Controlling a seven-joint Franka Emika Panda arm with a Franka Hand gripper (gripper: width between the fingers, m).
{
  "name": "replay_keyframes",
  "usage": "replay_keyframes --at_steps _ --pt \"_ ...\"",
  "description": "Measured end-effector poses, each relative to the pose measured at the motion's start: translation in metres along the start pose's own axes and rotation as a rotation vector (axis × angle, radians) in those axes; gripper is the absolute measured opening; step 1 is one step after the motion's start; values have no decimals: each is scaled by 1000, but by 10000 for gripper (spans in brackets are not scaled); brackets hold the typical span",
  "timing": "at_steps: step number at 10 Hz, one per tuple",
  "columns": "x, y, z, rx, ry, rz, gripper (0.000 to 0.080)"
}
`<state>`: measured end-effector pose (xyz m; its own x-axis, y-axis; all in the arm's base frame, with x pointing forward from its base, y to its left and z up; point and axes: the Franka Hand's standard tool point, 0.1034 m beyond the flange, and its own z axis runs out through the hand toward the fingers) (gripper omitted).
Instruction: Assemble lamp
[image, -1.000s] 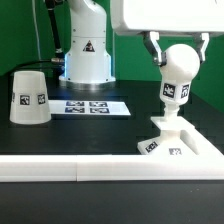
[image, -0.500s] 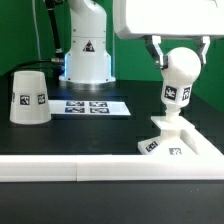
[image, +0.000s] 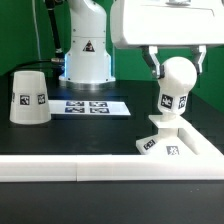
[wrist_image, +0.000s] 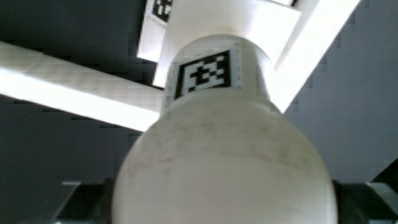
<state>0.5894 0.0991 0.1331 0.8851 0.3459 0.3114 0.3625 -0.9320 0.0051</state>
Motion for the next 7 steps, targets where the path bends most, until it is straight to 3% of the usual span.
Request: replay_keyframes --at_steps 7 --pt "-10 -9 -4 -60 208 -15 576"
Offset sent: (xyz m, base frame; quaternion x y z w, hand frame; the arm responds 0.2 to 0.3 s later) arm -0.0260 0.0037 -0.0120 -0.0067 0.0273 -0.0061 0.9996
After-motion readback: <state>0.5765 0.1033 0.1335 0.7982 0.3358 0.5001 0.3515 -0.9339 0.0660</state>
